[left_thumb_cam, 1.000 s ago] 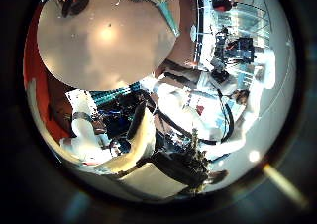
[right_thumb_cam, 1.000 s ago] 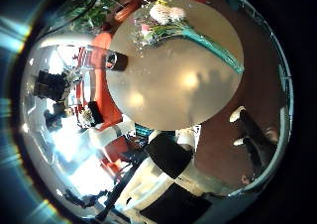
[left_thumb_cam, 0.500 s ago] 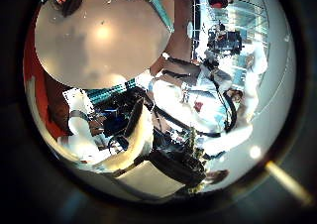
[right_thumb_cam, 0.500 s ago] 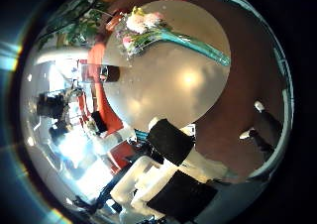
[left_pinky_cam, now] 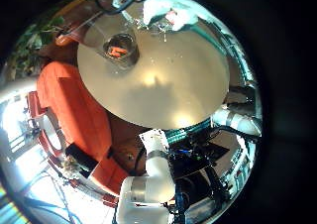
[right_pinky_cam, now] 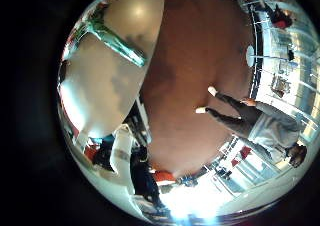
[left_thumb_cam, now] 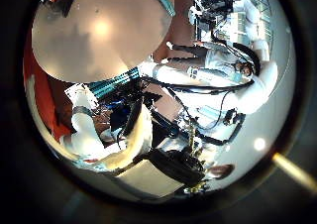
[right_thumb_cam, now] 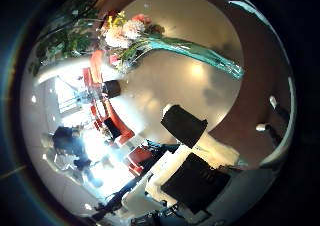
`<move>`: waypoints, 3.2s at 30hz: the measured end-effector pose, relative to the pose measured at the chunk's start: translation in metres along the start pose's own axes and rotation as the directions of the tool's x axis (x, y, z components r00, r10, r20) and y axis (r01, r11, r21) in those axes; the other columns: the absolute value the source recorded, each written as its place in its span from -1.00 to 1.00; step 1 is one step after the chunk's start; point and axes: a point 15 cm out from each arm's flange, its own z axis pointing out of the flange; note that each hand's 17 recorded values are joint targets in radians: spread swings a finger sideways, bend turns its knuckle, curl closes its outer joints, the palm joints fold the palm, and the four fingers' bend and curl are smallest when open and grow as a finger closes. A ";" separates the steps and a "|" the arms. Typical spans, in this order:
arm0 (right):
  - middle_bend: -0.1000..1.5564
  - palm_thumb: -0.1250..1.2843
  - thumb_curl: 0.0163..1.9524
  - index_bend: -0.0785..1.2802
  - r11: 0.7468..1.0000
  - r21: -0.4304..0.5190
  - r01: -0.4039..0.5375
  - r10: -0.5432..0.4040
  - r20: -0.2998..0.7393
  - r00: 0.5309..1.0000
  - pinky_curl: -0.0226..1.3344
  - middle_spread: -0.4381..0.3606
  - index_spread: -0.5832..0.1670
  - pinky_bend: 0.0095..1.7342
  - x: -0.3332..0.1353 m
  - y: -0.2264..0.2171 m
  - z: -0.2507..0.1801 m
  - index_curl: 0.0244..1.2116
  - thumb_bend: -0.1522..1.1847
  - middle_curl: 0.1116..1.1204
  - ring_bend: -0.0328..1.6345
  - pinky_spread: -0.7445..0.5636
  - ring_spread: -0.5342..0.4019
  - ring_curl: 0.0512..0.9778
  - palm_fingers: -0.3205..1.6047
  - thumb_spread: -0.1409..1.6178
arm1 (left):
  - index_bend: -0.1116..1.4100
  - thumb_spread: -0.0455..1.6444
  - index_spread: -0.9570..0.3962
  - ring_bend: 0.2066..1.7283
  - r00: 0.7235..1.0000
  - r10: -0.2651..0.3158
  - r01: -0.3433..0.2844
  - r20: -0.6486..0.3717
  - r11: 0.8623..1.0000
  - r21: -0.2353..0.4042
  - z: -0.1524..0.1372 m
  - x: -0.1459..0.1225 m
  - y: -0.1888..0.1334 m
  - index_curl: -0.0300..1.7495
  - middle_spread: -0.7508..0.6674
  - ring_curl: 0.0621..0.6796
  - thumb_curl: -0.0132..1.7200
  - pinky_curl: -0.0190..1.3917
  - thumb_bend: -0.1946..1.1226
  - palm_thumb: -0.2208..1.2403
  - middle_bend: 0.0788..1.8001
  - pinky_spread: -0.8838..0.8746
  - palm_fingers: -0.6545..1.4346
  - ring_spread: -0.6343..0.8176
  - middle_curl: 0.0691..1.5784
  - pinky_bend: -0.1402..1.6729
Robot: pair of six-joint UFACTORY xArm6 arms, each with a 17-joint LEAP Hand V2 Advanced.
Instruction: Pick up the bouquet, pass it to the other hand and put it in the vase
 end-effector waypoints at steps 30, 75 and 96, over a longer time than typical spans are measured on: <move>-0.41 -0.04 -0.62 -0.59 0.985 -0.164 -0.047 0.048 -0.002 0.999 -0.72 -0.18 -0.27 -0.63 -0.003 -0.069 0.122 -0.45 -0.80 -0.39 -0.06 0.45 -0.19 -0.54 -0.17 0.39 | -0.62 0.42 0.53 -0.70 0.997 0.083 -0.083 0.004 0.995 -0.052 0.012 -0.007 -0.008 -0.57 0.71 -0.55 -0.62 -0.52 -0.73 -0.21 -0.88 0.62 -0.30 0.66 -0.71 -0.62; 0.69 0.84 -0.23 0.74 0.886 0.452 -0.102 0.130 -0.031 0.991 0.01 -0.34 -0.28 0.58 -0.017 -0.011 -0.013 0.61 -0.68 0.57 0.76 -0.17 -0.30 0.39 0.52 0.17 | -0.62 0.43 0.53 -0.71 0.990 0.142 -0.142 -0.017 0.990 -0.015 0.000 -0.008 -0.004 -0.57 0.71 -0.54 -0.63 -0.51 -0.73 -0.21 -0.88 0.62 -0.30 0.66 -0.71 -0.62; 0.75 0.80 -0.01 0.81 0.745 0.639 -0.193 -0.259 0.544 0.798 0.17 -0.25 -0.09 0.51 -0.113 0.088 -0.129 0.54 -0.75 0.45 0.78 -0.16 -0.26 0.42 0.52 0.15 | -0.58 0.43 0.50 -0.70 0.938 0.154 -0.068 -0.309 0.960 0.271 -0.069 0.011 -0.007 -0.52 0.54 -0.54 -0.62 -0.57 -0.73 -0.20 -0.84 0.56 -0.12 0.58 -0.66 -0.65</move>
